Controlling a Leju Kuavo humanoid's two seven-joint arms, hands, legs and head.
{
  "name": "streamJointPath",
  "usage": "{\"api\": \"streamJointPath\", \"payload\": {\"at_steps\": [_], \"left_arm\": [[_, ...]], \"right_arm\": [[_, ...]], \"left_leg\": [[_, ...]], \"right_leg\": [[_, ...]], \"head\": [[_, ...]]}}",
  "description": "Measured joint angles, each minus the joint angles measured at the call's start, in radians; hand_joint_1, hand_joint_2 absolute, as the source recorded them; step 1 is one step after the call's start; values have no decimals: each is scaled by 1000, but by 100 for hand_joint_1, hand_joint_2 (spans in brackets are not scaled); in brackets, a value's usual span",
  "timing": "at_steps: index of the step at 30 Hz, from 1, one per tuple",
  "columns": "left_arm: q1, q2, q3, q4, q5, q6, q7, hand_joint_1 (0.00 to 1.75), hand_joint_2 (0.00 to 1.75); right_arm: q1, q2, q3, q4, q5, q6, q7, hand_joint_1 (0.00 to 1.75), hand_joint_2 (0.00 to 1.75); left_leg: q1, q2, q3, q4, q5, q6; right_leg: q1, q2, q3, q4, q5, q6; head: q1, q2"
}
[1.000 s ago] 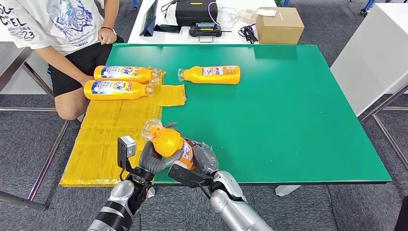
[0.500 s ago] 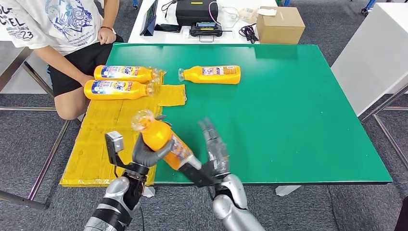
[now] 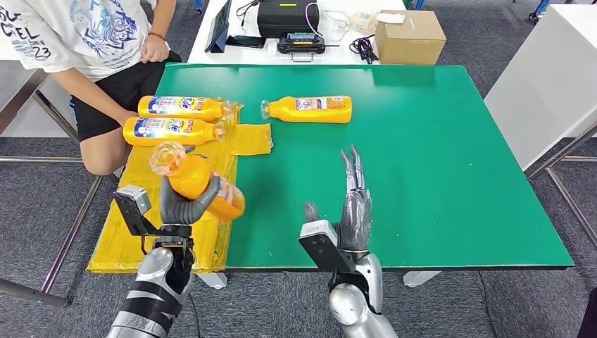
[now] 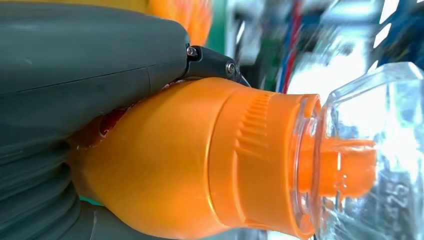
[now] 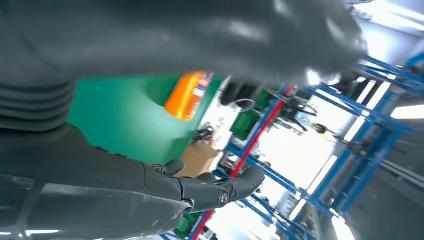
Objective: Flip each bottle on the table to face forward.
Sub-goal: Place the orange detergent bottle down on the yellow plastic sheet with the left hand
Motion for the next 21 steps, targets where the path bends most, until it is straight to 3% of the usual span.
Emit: {"api": "streamJointPath", "payload": {"at_steps": [2, 4, 11, 13, 16, 18, 21], "left_arm": [[-16, 8, 1, -6, -236, 212, -51, 175, 175], [-35, 20, 1, -7, -433, 352, -70, 175, 175], [-54, 38, 7, -8, -550, 401, -70, 175, 175], [-57, 29, 41, -14, -762, 423, -71, 175, 175], [-70, 7, 147, -31, -1274, 435, -56, 175, 175], [-75, 16, 185, -34, -1494, 437, 40, 175, 175], [-83, 76, 146, -18, -1551, 439, 276, 175, 175]], "right_arm": [[2, 0, 10, -32, -13, 0, -12, 0, 0], [2, 0, 22, -60, -20, 1, -15, 0, 0], [1, 0, 42, -102, -32, 7, -18, 0, 0], [-4, 0, 48, -103, -51, 18, -26, 0, 0], [-23, 0, 64, -101, -81, 34, -37, 0, 0], [-35, 0, 75, -97, -99, 37, -47, 0, 0], [-45, 0, 89, -93, -121, 37, -63, 0, 0]], "left_leg": [[0, 0, 0, 0, 0, 0], [0, -1, 0, 0, 0, 0], [0, -1, 0, 0, 0, 0], [0, -1, 0, 0, 0, 0], [0, 0, 0, 0, 0, 0], [0, 1, 0, 0, 0, 0], [1, 2, 0, 0, 0, -1]], "right_leg": [[0, 0, 0, 0, 0, 0], [0, 0, 0, 0, 0, 0], [0, 0, 0, 0, 0, 0], [0, 0, 0, 0, 0, 0], [0, 0, 0, 0, 0, 0], [0, 1, 0, 0, 0, 0], [1, 2, -1, 0, 0, 0]], "head": [[0, 0], [0, 0], [0, 0], [0, 0], [0, 0], [0, 0], [0, 0]]}}
